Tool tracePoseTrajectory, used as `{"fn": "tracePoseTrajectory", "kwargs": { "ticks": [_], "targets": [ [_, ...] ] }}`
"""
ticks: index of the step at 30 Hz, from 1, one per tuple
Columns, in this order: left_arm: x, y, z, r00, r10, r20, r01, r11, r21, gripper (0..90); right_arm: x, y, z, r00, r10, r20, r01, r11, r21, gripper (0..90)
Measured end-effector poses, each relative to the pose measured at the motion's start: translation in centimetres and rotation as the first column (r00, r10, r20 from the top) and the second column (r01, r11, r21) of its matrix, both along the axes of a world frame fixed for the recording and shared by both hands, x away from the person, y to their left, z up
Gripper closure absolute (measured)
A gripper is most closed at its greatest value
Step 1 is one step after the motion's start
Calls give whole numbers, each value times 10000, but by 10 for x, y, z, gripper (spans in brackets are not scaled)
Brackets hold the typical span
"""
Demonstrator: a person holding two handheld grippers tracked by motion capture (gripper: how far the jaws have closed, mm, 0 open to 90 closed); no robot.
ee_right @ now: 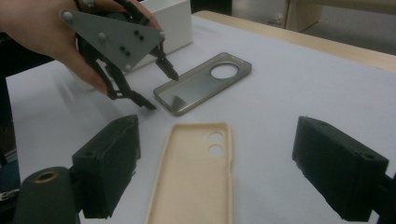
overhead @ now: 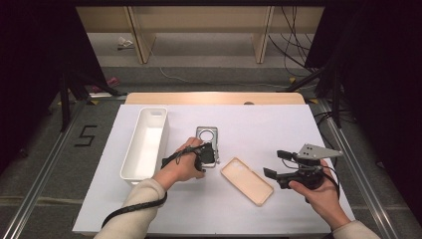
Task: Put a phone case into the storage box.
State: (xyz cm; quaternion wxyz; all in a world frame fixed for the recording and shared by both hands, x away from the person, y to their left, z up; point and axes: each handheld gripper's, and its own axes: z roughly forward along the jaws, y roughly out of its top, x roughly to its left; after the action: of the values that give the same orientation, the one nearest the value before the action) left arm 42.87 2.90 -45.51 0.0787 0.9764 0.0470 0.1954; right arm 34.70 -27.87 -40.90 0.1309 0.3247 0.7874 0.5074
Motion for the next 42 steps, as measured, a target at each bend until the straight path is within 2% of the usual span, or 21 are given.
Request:
{"fn": "tracePoseTrajectory", "kwargs": {
  "ticks": [5, 10, 15, 22, 33, 42],
  "targets": [
    [3, -3, -1, 9998, -189, -45, 191, 9993, 312, 405, 0, 0, 0, 10000, 5, 3, -5, 10000, -6, 161],
    [6, -4, -3, 9999, -75, -86, 78, 9993, 365, 423, 0, 0, 0, 10000, 9, 16, -9, 10000, -9, 161],
    [7, -7, -3, 9997, -262, -32, 264, 9981, 560, 449, 0, 0, 0, 10000, 19, 3, -19, 10000, 4, 161],
    [7, -7, -5, 9994, -155, -314, 173, 9983, 564, 512, 0, 0, 0, 10000, 41, -6, -41, 10000, 0, 161],
    [7, -9, -4, 9956, -399, -846, 462, 9962, 745, 655, 0, 1, 0, 10000, 82, -11, -82, 10000, 0, 161],
    [5, -11, -5, 9934, -444, -1055, 539, 9946, 891, 749, 0, 1, 0, 9999, 107, -18, -107, 9999, 4, 161]
  ]
}}
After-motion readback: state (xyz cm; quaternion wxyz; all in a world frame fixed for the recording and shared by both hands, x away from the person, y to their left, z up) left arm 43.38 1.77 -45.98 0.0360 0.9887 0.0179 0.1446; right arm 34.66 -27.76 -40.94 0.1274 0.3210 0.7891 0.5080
